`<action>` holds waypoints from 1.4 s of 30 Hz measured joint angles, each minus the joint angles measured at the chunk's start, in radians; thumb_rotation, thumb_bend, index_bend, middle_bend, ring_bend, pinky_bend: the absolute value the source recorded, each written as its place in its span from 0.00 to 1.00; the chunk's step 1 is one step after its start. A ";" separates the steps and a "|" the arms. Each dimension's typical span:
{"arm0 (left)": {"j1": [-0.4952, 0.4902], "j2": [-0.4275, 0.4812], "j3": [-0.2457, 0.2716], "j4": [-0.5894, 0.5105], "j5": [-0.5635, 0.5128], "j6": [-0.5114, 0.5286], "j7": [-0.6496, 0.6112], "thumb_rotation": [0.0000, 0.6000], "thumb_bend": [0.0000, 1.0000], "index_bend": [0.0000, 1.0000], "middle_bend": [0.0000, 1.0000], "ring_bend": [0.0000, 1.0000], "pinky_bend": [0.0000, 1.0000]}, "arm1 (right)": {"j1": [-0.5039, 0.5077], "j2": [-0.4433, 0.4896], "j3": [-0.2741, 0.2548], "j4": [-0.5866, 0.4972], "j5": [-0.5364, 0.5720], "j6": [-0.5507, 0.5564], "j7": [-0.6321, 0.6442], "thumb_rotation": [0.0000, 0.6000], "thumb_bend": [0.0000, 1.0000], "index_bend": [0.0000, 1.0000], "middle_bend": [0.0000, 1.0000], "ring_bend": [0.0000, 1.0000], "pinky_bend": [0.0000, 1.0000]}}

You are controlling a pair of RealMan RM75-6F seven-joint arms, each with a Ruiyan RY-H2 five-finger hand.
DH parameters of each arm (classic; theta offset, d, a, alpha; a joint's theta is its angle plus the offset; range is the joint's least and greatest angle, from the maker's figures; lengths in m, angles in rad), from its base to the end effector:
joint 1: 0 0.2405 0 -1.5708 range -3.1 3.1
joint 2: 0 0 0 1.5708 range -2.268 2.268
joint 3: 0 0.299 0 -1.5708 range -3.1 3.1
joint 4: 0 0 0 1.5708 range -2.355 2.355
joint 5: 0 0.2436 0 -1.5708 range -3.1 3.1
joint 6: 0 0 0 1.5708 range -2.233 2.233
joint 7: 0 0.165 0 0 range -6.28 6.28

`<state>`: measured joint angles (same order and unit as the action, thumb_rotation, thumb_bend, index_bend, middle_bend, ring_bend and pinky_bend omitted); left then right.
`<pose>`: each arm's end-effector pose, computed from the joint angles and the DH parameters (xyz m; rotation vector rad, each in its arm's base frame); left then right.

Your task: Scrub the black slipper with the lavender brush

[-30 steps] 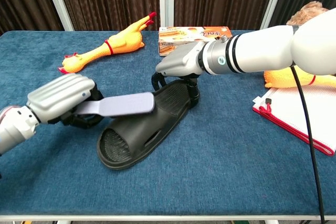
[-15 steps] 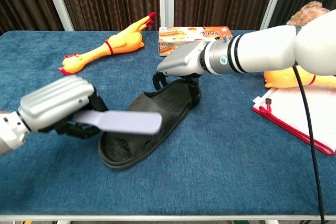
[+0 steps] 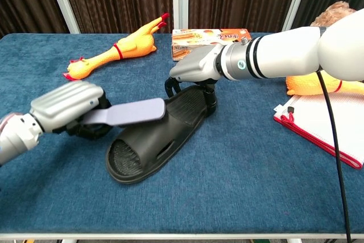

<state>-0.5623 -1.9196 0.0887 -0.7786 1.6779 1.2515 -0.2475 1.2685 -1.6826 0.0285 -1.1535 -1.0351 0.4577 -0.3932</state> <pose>-0.2561 0.3218 -0.1479 -2.0294 -0.8594 -1.1644 -0.0650 -0.4518 -0.1532 2.4799 -0.4935 0.4938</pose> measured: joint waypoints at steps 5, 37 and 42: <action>0.012 0.028 0.036 -0.064 0.022 -0.006 0.009 1.00 0.55 1.00 1.00 0.98 1.00 | -0.002 -0.001 0.000 0.002 -0.006 0.002 0.007 1.00 0.09 0.45 0.35 0.16 0.24; 0.075 0.165 -0.162 -0.289 -0.348 -0.171 0.351 1.00 0.34 0.53 0.58 0.49 0.88 | -0.138 0.342 -0.006 -0.370 -0.019 0.233 0.035 1.00 0.02 0.00 0.00 0.00 0.00; 0.079 0.203 -0.168 -0.389 -0.369 -0.179 0.412 1.00 0.20 0.22 0.29 0.24 0.39 | -0.222 0.445 -0.018 -0.445 -0.092 0.304 0.093 1.00 0.02 0.00 0.00 0.00 0.00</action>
<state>-0.4829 -1.7162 -0.0790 -1.1674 1.3085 1.0728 0.1642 1.0465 -1.2373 0.0108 -1.5990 -1.1270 0.7620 -0.3001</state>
